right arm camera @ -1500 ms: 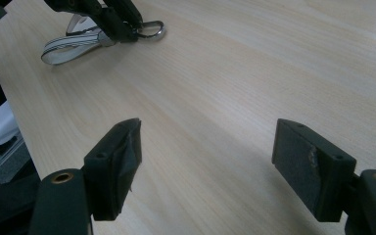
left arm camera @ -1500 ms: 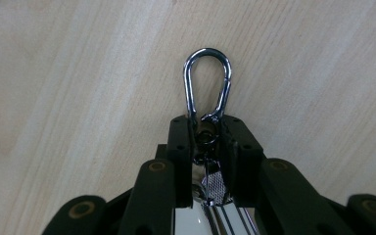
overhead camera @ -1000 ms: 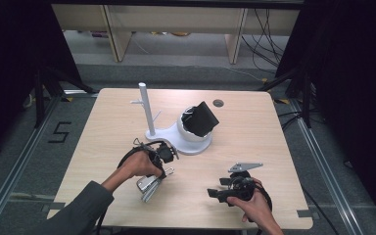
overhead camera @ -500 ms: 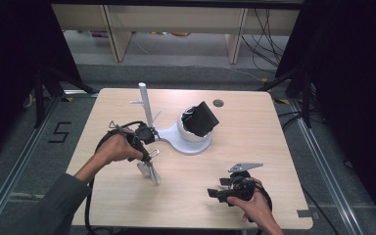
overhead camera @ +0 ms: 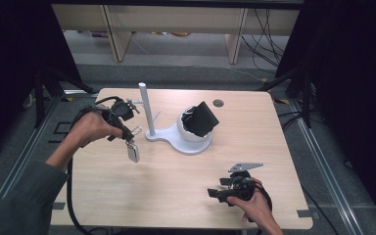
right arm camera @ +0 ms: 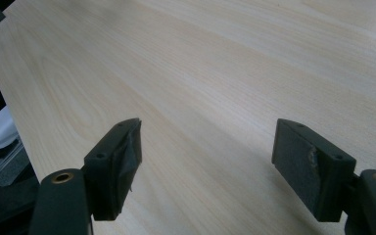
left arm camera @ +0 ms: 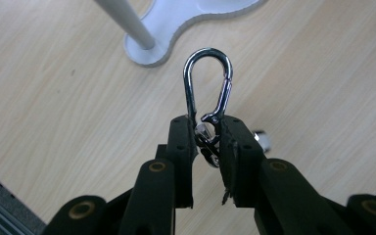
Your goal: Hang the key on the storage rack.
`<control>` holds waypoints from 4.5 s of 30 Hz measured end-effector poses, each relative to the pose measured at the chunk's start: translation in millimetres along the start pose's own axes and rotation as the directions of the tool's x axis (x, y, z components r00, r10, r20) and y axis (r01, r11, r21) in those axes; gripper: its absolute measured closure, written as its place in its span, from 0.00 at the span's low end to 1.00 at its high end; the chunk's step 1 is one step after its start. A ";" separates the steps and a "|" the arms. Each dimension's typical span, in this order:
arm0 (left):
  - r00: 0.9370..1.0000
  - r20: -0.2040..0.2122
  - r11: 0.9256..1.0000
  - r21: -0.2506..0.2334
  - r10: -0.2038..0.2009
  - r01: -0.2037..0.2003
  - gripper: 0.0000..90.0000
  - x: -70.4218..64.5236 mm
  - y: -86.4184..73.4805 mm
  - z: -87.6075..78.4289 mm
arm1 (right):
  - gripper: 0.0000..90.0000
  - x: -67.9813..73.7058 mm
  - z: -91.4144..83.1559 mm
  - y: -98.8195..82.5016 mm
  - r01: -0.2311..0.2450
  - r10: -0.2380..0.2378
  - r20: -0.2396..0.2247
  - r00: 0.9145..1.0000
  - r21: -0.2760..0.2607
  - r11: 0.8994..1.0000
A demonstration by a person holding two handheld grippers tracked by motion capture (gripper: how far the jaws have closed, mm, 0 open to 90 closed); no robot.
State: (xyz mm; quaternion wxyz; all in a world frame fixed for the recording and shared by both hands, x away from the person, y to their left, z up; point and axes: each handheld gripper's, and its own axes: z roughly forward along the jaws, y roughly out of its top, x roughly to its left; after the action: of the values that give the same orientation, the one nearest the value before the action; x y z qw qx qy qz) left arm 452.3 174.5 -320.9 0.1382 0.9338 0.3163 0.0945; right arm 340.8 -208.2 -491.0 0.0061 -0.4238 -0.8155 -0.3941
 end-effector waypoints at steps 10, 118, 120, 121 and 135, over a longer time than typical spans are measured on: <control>0.997 -0.039 0.998 -0.016 -0.065 0.064 0.84 24.0 1.9 -17.1 | 0.31 -0.3 0.4 0.0 0.000 0.000 0.000 1.000 0.001 1.000; 0.997 0.049 0.959 -0.273 -0.061 0.072 0.28 -38.7 -38.8 36.9 | 0.31 -0.7 0.2 2.5 0.009 -0.009 -0.010 1.000 -0.001 1.000; 0.997 0.049 0.954 -0.291 -0.059 0.070 0.27 -44.4 -41.3 40.0 | 0.31 -1.1 0.3 2.8 0.018 -0.018 -0.013 1.000 -0.001 1.000; 0.997 0.049 0.954 -0.291 -0.059 0.070 0.27 -44.4 -41.3 40.0 | 0.31 -1.1 0.3 2.8 0.018 -0.018 -0.013 1.000 -0.001 1.000; 0.997 0.068 0.949 -0.310 -0.031 0.051 0.27 -70.1 -55.7 54.7 | 0.31 2.7 2.0 3.6 0.021 -0.021 -0.013 1.000 0.009 1.000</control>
State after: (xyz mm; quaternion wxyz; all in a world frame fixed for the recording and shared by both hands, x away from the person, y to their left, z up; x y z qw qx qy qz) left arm 380.5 162.8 -396.5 0.2953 0.8960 0.3124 0.1114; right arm 342.2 -203.8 -489.2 0.0091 -0.4128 -0.8217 -0.3929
